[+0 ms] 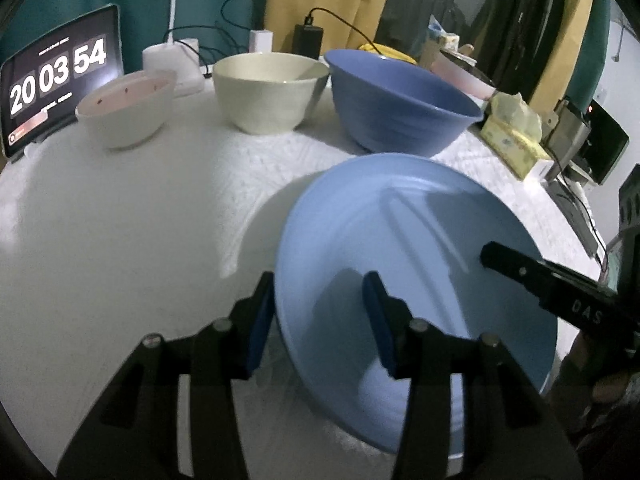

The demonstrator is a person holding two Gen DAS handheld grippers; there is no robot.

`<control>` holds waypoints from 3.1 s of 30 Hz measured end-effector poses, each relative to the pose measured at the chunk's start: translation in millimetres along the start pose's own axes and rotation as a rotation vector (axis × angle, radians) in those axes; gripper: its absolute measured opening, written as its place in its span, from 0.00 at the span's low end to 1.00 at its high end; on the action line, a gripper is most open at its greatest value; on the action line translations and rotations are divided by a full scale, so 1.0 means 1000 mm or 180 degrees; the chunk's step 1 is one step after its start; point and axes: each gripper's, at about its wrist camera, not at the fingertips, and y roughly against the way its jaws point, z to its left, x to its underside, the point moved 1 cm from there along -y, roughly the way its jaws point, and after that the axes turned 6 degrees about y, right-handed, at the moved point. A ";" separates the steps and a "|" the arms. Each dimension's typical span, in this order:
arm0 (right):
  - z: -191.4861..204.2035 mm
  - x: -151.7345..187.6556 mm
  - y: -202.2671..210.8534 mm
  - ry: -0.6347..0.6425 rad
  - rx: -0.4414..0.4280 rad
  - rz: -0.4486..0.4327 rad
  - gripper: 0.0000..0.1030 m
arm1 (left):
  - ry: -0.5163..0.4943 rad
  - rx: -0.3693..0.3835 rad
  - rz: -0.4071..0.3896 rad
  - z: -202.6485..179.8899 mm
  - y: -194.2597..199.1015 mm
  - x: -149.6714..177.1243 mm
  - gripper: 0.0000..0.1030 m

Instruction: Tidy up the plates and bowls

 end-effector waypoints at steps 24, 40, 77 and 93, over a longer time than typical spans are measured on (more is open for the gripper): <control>0.081 -0.021 -0.014 0.0376 -0.0158 0.0058 0.36 | 0.0324 -0.0219 -0.0177 0.077 0.040 0.001 0.35; 0.146 -0.039 -0.045 0.0667 -0.0354 0.0143 0.36 | 0.0611 -0.0433 -0.0333 0.142 0.061 -0.008 0.35; 0.146 -0.048 -0.067 0.0562 -0.0309 0.0228 0.37 | 0.0741 -0.0899 -0.0589 0.168 0.076 -0.017 0.43; 0.112 -0.049 -0.025 0.0481 -0.0371 -0.0040 0.42 | 0.0401 -0.0708 -0.0750 0.098 0.086 -0.037 0.43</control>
